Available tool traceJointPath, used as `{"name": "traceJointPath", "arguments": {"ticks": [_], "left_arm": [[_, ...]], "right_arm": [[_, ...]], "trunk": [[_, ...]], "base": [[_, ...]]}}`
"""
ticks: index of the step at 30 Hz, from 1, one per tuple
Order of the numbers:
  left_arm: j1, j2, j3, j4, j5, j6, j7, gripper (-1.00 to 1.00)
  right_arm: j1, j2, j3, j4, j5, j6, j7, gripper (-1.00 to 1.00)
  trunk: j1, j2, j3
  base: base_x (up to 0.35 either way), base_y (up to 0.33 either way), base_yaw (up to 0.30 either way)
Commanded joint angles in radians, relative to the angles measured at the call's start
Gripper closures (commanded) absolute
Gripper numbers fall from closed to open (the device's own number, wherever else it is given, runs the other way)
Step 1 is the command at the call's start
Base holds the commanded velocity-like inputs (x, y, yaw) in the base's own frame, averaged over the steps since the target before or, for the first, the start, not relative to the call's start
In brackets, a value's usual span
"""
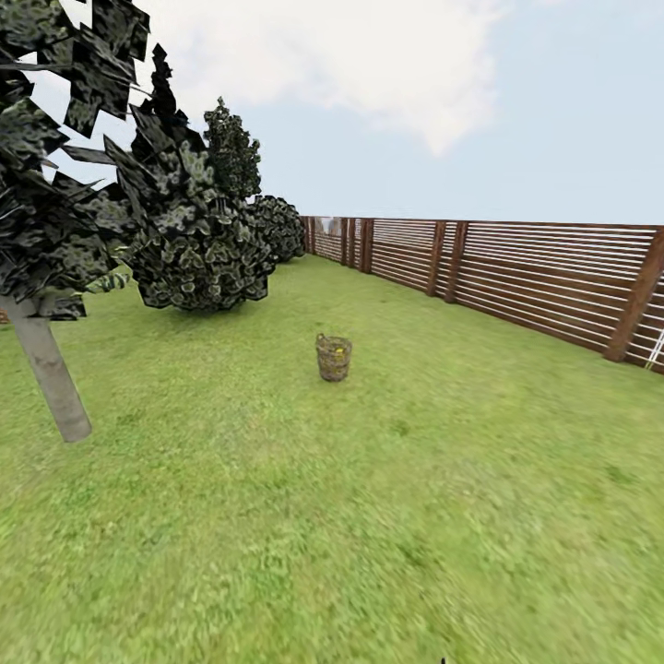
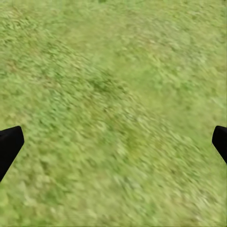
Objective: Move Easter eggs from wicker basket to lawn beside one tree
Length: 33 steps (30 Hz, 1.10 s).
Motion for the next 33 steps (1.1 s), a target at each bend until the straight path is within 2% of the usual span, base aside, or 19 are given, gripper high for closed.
{"name": "traceJointPath", "arguments": {"ticks": [1, 26, 33], "left_arm": [[0.000, 0.000, 0.001, 0.001, 0.002, -0.003, 0.001, -1.00], [0.000, -0.001, 0.001, 0.000, 0.001, -0.003, -0.001, -1.00], [0.000, -0.001, 0.001, 0.000, 0.001, -0.002, 0.000, -1.00]], "right_arm": [[0.000, 0.000, 0.001, 0.001, 0.000, -0.002, -0.003, -1.00], [0.000, 0.000, 0.000, 0.001, -0.002, -0.002, -0.003, -1.00], [0.000, 0.000, -0.002, 0.001, -0.002, -0.002, -0.003, -1.00]], "trunk": [[0.001, -0.001, 0.000], [0.001, -0.001, 0.000], [0.001, -0.001, 0.000]], "base": [[0.311, -0.184, 0.000], [0.311, -0.184, 0.000], [0.311, -0.184, 0.166]]}}
